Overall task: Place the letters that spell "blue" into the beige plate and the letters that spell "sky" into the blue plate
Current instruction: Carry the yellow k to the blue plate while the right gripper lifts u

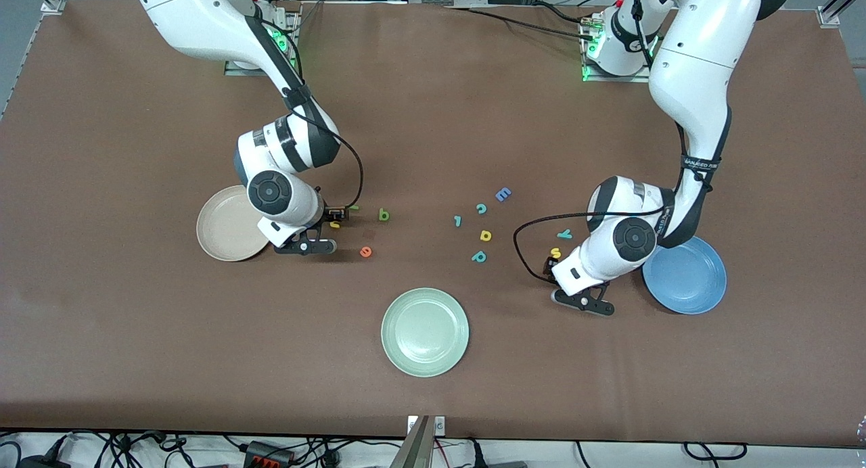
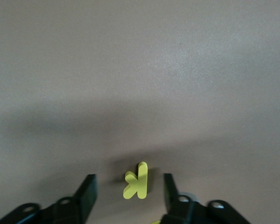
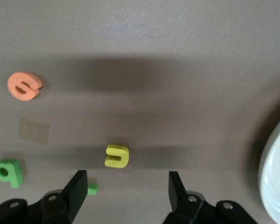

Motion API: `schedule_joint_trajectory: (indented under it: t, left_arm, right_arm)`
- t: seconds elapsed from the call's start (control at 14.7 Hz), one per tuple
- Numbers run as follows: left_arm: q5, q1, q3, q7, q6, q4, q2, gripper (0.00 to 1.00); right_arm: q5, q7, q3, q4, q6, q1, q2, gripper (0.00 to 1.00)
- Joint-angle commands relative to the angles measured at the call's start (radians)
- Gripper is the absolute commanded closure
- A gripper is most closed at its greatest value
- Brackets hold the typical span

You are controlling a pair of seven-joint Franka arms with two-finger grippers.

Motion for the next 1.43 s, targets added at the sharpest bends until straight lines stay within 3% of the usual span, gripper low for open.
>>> schedule_joint_trajectory:
  t: [0.0, 0.27, 0.68, 0.95, 1.22, 1.29, 1.36]
  left_arm:
    - [0.015, -0.016, 0.014, -0.006, 0.007, 0.013, 0.019, 0.44]
    - [0.016, -0.018, 0.014, -0.004, 0.008, 0.013, 0.033, 0.51]
    - [0.024, -0.041, 0.015, -0.003, 0.001, 0.013, 0.033, 0.87]
    - [0.024, -0.027, 0.017, -0.003, -0.036, 0.021, 0.005, 0.9]
    - [0.024, 0.014, 0.051, 0.015, -0.218, 0.076, -0.056, 0.9]
    - [0.024, 0.033, 0.055, 0.029, -0.255, 0.076, -0.071, 0.9]
    - [0.025, 0.054, 0.066, 0.049, -0.288, 0.076, -0.082, 0.9]
  right_arm:
    - [0.014, 0.055, -0.007, 0.032, 0.009, 0.011, 0.043, 0.27]
    - [0.015, 0.093, -0.007, 0.038, 0.026, 0.032, 0.057, 0.31]
    - [0.015, 0.092, -0.007, 0.053, 0.034, 0.037, 0.075, 0.37]
    - [0.015, 0.092, -0.007, 0.053, 0.044, 0.038, 0.088, 0.37]
    - [0.015, 0.092, -0.007, 0.052, 0.041, 0.034, 0.091, 0.4]
    - [0.015, 0.092, -0.007, 0.052, 0.038, 0.034, 0.091, 0.41]
    - [0.015, 0.092, -0.007, 0.052, 0.035, 0.035, 0.089, 0.5]
